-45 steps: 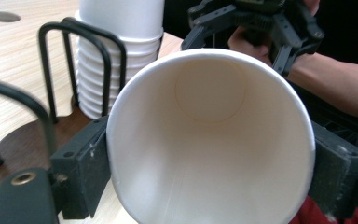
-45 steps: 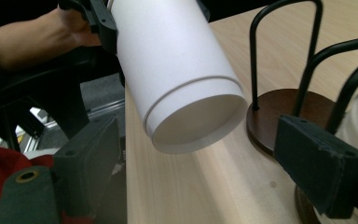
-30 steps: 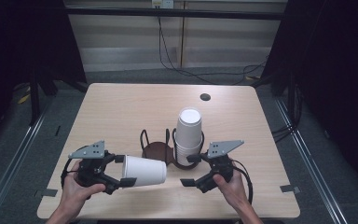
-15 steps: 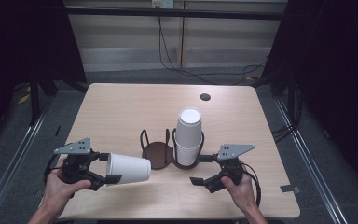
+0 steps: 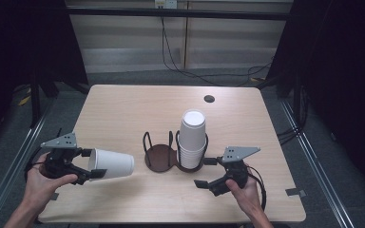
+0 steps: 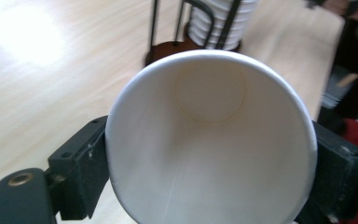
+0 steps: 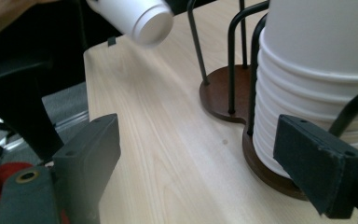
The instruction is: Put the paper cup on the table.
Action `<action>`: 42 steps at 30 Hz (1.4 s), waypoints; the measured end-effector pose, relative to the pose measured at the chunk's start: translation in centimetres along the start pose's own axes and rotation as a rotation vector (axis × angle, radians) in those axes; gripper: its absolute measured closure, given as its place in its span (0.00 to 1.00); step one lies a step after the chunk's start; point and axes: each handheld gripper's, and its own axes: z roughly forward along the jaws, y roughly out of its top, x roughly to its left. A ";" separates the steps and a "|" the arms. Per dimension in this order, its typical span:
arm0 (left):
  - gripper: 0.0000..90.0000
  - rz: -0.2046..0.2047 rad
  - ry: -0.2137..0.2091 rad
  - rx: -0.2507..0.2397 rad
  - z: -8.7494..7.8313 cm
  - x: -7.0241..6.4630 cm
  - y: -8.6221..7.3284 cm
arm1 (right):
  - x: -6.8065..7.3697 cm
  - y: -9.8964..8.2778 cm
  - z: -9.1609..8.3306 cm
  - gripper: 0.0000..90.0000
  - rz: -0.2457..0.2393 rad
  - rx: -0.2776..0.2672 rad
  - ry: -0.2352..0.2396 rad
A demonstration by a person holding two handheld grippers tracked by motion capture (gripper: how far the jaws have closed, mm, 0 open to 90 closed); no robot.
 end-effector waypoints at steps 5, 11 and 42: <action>0.15 0.010 0.040 0.050 0.1 0.6 0.5 | 0.3 0.1 0.3 0.17 -0.017 0.015 0.015; 0.15 0.007 0.052 0.098 0.2 1.4 1.8 | 0.2 0.0 0.3 0.17 -0.017 0.018 0.010; 0.15 0.112 0.165 0.460 5.6 3.5 9.5 | 0.0 -0.2 0.5 0.17 -0.016 0.035 -0.004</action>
